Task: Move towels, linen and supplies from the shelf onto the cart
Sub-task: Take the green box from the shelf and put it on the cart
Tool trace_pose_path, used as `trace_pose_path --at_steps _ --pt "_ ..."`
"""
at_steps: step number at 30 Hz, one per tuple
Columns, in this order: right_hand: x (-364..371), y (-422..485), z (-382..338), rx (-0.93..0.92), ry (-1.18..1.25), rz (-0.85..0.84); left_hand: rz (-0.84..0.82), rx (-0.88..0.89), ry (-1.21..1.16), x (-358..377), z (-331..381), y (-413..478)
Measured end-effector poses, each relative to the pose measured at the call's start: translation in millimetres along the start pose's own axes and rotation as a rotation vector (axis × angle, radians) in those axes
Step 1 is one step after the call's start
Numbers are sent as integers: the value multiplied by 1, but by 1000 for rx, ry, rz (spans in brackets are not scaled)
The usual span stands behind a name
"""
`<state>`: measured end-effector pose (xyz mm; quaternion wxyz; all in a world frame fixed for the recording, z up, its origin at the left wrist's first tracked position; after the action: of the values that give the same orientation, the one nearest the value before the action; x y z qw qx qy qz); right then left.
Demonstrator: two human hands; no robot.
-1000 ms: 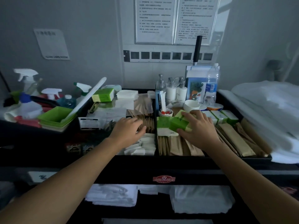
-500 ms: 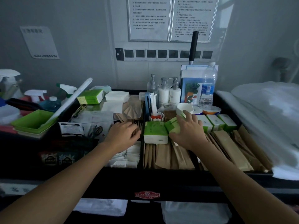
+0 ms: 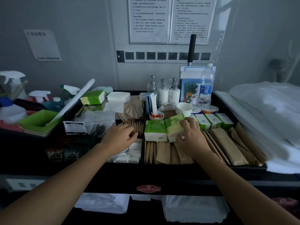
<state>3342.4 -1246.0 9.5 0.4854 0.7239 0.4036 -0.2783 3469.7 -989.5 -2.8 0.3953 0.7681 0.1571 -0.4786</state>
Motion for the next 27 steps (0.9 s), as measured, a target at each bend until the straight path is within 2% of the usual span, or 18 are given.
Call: trace_pose_path --at_steps 5,9,16,22,27 --pt "-2 -8 -9 28 -254 -22 10 -17 -3 -15 2 -19" --pt "-10 -25 -31 100 -223 -29 -24 -12 -17 -28 -2 -35" --pt "-42 -95 -94 146 -187 0 15 50 -46 -54 4 -68" --pt "-63 -178 -127 224 -219 38 37 151 -133 -87 54 -109" --pt "-82 -266 -125 356 -276 86 51 307 -180 -115 137 -147"
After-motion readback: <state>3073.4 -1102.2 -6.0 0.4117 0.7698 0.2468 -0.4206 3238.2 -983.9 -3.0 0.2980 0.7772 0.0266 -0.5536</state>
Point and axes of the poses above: each hand's wrist, its own y-axis towards the middle knuckle, its own x-axis out of the palm, z = x × y, the point moved 4 cm from there along y, towards the middle knuckle, and after that the axes turned 9 degrees about y, right-handed, at the moved point
